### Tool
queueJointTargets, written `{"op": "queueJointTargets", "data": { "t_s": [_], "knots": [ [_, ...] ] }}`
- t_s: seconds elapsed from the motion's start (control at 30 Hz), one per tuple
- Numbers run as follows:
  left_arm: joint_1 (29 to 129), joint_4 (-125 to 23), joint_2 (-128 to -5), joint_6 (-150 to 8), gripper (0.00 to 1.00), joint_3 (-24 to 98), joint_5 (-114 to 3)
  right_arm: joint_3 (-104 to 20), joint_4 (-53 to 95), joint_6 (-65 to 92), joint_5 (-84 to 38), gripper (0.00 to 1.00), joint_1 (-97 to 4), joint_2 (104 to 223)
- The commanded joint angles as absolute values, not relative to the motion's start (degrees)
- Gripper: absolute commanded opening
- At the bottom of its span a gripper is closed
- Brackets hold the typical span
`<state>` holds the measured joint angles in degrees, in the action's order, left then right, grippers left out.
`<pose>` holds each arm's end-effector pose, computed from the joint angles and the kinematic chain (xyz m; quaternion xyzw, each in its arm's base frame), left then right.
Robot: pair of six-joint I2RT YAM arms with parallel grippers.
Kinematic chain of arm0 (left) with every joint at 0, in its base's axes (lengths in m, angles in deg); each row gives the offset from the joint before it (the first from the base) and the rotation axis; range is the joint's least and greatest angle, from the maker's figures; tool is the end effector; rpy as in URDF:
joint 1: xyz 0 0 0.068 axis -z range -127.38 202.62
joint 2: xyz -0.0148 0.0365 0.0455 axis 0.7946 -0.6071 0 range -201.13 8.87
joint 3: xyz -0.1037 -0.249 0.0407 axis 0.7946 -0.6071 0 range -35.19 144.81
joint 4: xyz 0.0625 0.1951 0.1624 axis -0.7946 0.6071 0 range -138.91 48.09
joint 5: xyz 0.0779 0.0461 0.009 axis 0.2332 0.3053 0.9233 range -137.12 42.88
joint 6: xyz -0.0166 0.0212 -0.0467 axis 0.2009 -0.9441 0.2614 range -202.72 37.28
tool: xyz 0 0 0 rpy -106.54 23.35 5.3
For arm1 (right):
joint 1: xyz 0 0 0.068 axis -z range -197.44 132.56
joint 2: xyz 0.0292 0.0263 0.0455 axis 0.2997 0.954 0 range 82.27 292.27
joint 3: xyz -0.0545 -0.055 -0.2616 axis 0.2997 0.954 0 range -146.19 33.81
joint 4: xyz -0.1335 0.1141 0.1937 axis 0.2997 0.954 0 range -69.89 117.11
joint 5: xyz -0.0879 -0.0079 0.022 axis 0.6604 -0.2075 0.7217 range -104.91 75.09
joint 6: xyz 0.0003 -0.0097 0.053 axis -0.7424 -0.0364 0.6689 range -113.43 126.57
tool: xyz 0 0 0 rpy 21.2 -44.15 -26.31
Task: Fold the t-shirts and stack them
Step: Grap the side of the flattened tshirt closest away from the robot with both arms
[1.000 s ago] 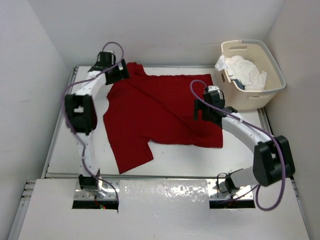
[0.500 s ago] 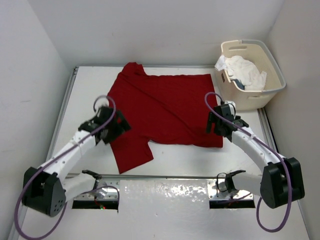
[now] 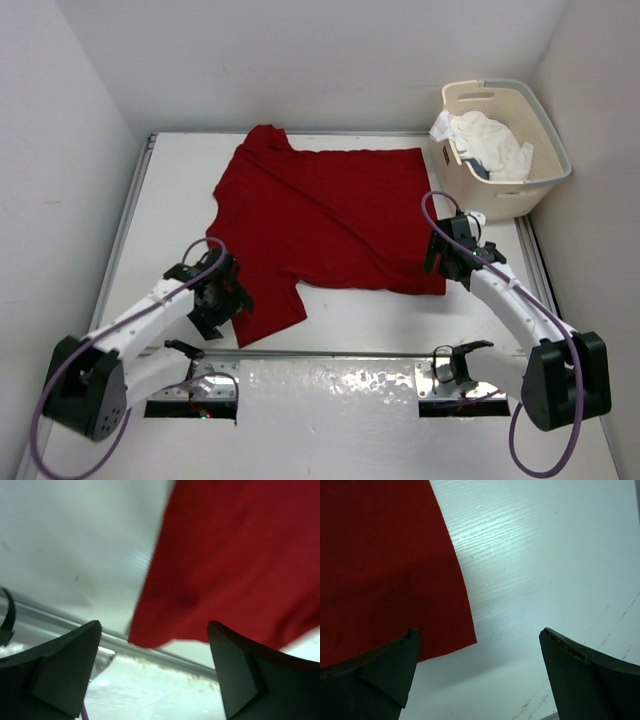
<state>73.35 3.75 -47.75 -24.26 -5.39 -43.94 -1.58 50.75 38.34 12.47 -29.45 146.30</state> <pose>0.1321 -0.0479 0.1693 -0.3242 0.9411 -0.0371 0.0883 0.2011 0.0261 0.1953 0.2225 0.9122 -0.1157 0.3239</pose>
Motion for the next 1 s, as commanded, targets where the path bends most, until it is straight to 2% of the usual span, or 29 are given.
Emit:
{"op": "queueJointTargets", "data": {
  "t_s": [0.0, 0.1, 0.27, 0.33, 0.4, 0.43, 0.5, 0.53, 0.57, 0.6, 0.7, 0.97],
  "knots": [
    [74.76, -1.17, -51.42, -25.24, 0.83, -7.50, -46.32, -2.22, 51.05, 39.27, 14.71, 0.99, -28.87, 145.46],
    [75.38, -4.52, -51.51, -24.36, 0.68, -10.92, -50.89, -2.57, 52.01, 39.09, 16.46, 0.99, -28.25, 145.55],
    [76.08, -5.32, -51.95, -24.10, 0.52, -12.16, -51.95, -1.78, 51.84, 38.91, 16.12, 0.99, -25.71, 146.25],
    [77.22, -5.32, -52.21, -24.01, 0.50, -11.90, -51.43, -1.61, 51.75, 39.09, 15.51, 0.99, -25.09, 146.69],
    [77.23, -4.70, -52.91, -24.36, 0.44, -11.64, -50.29, -1.26, 51.32, 39.18, 15.24, 0.99, -24.56, 147.04],
    [77.32, -5.22, -53.79, -24.36, 0.36, -11.64, -50.55, -0.82, 50.97, 39.26, 14.45, 0.99, -24.39, 147.13],
    [77.32, -6.80, -54.76, -24.53, 0.30, -11.64, -50.81, -0.38, 50.70, 39.88, 13.22, 0.99, -24.12, 147.39],
    [77.32, -6.81, -55.63, -24.53, 0.23, -11.55, -50.55, 0.23, 50.79, 40.14, 12.61, 0.99, -24.12, 147.39],
    [77.32, -7.25, -55.99, -24.62, 0.06, -11.11, -50.37, 0.67, 50.70, 40.32, 11.47, 0.99, -24.03, 147.39],
    [77.32, -7.34, -56.34, -25.14, 0.00, -10.67, -50.37, 1.11, 50.61, 40.58, 10.85, 0.99, -24.03, 147.48],
    [77.23, -5.41, -56.78, -26.20, 0.00, -8.04, -48.19, 3.40, 48.61, 40.32, 7.95, 0.99, -23.77, 147.74],
    [77.32, -3.04, -57.75, -27.26, 0.00, -5.31, -47.38, 11.30, 34.81, 43.13, -0.06, 0.83, -23.77, 149.41]
  ]
}}
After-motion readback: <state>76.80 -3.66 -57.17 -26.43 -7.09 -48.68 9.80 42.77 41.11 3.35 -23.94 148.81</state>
